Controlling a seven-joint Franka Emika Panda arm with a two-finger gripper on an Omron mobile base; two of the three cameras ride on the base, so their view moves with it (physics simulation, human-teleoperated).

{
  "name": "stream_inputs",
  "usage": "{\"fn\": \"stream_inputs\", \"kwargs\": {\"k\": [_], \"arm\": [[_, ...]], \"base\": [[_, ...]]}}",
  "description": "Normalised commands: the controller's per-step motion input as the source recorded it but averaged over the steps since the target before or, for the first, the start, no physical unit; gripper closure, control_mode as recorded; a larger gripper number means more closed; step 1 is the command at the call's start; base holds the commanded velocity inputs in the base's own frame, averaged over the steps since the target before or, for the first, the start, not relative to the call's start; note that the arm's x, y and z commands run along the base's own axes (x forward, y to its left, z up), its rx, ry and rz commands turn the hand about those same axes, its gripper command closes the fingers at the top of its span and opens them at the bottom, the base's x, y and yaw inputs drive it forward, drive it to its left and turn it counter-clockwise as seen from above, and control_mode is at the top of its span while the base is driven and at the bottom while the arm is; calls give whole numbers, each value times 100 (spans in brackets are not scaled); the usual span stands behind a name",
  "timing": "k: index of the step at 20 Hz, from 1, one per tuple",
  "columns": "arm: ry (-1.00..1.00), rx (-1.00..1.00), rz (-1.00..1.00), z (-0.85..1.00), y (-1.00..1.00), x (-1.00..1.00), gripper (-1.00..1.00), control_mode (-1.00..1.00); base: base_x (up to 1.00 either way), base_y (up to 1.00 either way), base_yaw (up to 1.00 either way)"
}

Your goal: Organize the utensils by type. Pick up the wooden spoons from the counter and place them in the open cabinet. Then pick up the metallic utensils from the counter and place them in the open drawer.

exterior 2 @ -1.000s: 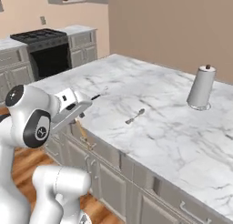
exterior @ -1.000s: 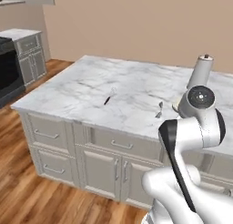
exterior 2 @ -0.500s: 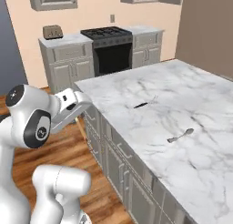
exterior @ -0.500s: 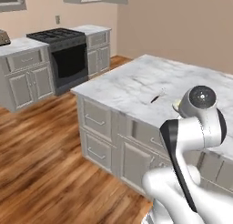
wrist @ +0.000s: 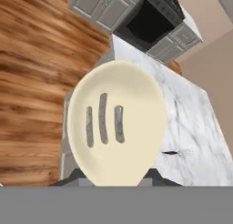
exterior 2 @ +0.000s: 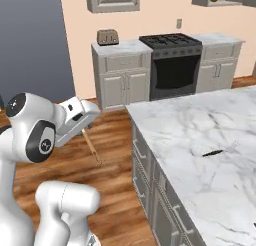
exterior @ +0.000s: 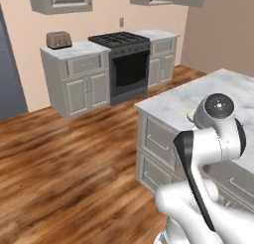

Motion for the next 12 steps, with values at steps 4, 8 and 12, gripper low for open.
{"fn": "stream_inputs", "kwargs": {"k": [4,8,12], "arm": [[0,0,0,0,0,0,100,100],[0,0,0,0,0,0,100,100],[0,0,0,0,0,0,100,100]], "base": [[91,31,26],[91,27,20],[95,27,15]]}}
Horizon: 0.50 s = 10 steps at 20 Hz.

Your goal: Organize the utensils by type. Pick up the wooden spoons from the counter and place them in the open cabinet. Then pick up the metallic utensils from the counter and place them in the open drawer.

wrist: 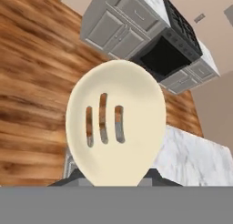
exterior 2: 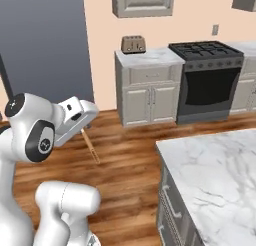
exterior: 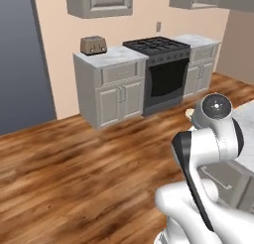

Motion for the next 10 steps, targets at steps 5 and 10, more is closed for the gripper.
{"fn": "stream_inputs", "kwargs": {"k": [5,10], "arm": [[0,0,0,0,0,0,100,100],[0,0,0,0,0,0,100,100]], "base": [[99,30,15],[100,30,17]]}}
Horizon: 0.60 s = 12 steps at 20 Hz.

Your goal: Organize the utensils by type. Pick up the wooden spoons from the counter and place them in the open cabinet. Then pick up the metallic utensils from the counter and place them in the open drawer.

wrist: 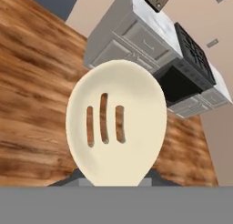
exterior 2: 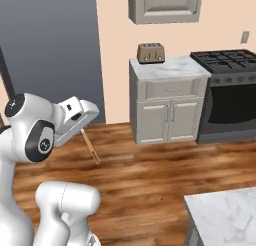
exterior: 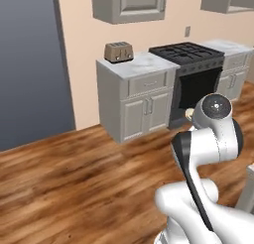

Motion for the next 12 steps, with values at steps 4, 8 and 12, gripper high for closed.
{"fn": "stream_inputs", "kwargs": {"k": [4,8,12], "arm": [[0,0,0,0,0,0,100,100],[0,0,0,0,0,0,100,100],[0,0,0,0,0,0,100,100]], "base": [[100,25,14],[100,19,3],[97,21,-11]]}}
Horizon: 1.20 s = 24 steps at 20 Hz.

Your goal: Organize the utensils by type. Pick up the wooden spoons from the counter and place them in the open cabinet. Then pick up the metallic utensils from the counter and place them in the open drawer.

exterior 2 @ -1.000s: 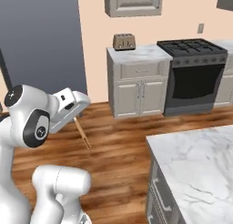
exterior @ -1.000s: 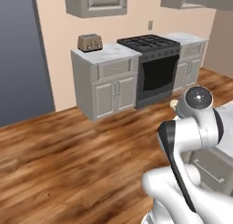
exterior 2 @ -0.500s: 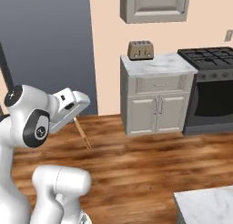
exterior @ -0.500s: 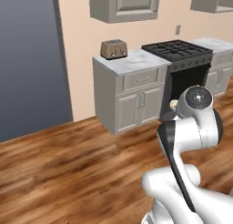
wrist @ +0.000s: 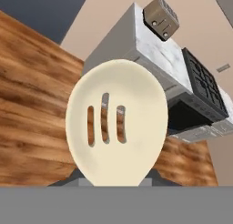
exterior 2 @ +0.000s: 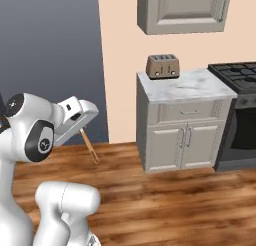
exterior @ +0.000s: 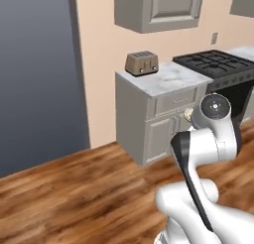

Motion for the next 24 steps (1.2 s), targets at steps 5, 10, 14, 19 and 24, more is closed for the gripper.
{"fn": "stream_inputs", "kwargs": {"k": [5,10,14,19,24], "arm": [[0,0,0,0,0,0,100,100],[0,0,0,0,0,0,100,100],[0,0,0,0,0,0,100,100],[0,0,0,0,0,0,100,100],[0,0,0,0,0,0,100,100]], "base": [[80,19,-36],[33,1,-62],[30,0,-66],[70,0,-47],[90,0,-37]]}}
